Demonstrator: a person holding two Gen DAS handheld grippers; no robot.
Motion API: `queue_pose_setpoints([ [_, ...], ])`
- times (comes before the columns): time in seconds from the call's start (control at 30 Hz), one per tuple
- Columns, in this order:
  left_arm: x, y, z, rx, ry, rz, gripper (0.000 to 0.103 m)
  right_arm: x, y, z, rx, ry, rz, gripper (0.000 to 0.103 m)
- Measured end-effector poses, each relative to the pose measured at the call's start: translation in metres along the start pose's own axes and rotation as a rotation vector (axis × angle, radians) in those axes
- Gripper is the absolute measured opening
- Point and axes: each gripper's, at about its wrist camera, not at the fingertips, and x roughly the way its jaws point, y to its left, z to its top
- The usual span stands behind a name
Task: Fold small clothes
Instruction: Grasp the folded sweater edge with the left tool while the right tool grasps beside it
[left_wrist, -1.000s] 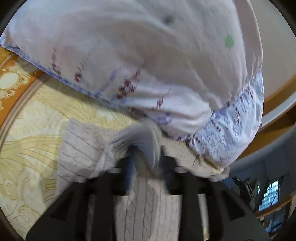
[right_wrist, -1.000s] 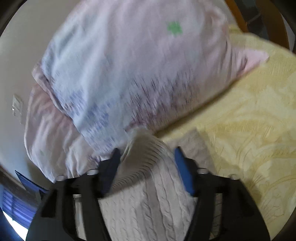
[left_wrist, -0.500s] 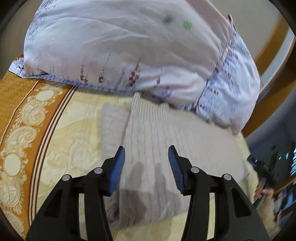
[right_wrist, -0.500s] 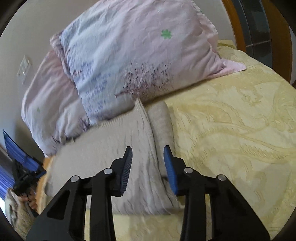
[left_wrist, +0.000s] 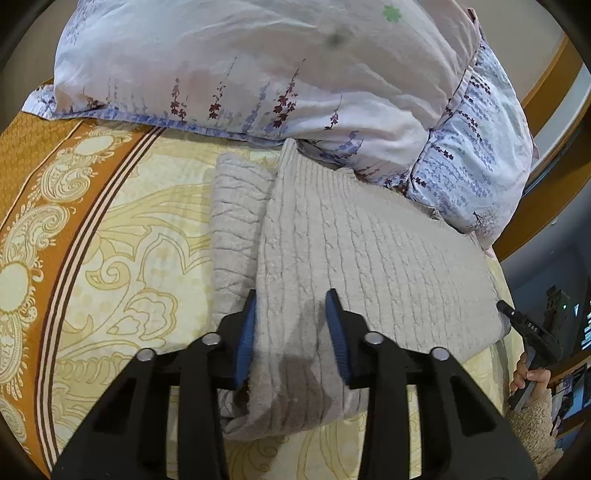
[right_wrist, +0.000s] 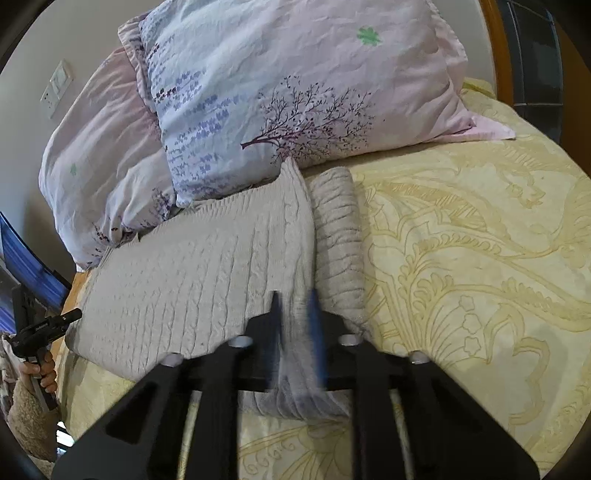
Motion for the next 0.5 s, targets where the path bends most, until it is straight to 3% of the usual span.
queue_pose_setpoints([
  [0.13, 0.0, 0.007, -0.001, -0.038, 0.008, -0.035, 0.009, -0.007, 0.003, -0.003, -0.006, -0.035, 0.005, 0.011],
  [0.3, -0.009, 0.011, -0.003, -0.047, 0.001, -0.061, 0.007, -0.022, 0.006, -0.005, 0.007, -0.083, 0.032, 0.01],
  [0.5, -0.018, 0.013, -0.01, -0.014, 0.006, -0.061, 0.007, -0.026, 0.003, -0.013, 0.026, -0.066, 0.004, 0.01],
])
